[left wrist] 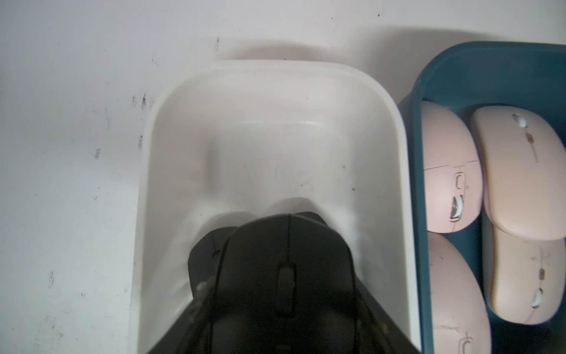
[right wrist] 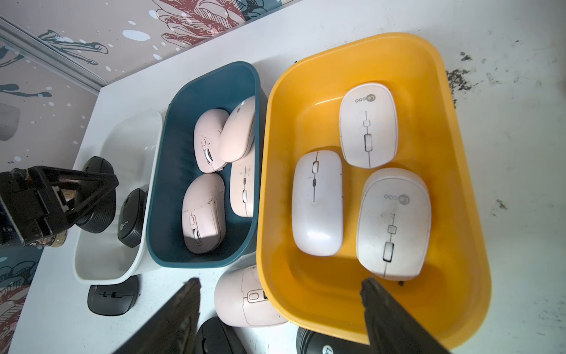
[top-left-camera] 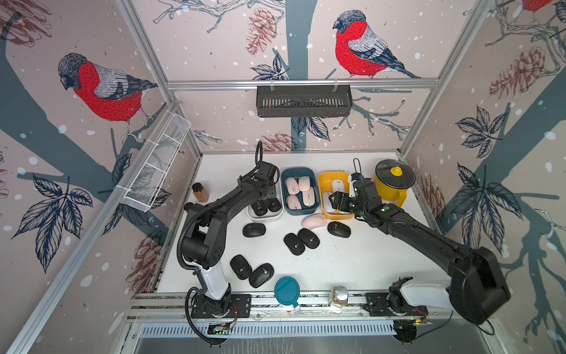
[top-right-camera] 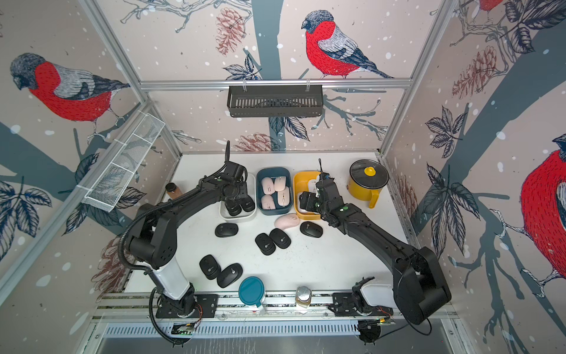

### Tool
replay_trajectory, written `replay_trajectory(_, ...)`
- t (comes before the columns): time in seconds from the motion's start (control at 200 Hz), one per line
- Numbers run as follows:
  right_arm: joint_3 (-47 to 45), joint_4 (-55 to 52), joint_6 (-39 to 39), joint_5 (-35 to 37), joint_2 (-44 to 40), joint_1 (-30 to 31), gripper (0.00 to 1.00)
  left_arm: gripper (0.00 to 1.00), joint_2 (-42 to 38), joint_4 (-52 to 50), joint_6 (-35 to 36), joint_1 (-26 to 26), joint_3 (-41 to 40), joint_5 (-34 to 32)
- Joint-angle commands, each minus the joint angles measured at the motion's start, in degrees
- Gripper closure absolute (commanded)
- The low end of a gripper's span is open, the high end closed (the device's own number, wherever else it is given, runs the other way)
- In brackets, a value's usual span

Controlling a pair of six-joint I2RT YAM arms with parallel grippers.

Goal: Place the mice by color into the storage box
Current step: Place the mouse in the storage box.

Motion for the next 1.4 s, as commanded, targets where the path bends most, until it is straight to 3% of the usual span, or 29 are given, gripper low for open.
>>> replay_trajectory(0.0, -0.2, 1.3, -0.2, -0.7, 0.4, -0.2, 0.17, 0.43, 1.1, 1.2, 0.0, 0.7, 0.9, 0.0)
replay_trajectory(1.261, -1.0, 2.3, 1.1, -1.6, 3.9, -1.1, 0.17, 0.42, 15.0, 0.8, 0.7, 3.3, 11.8, -6.5)
replay_trajectory(1.396, -0.3, 2.2, 1.1, -2.2, 4.9, -1.1, 0.17, 0.37, 16.3, 0.4, 0.4, 3.3, 12.7, -6.4)
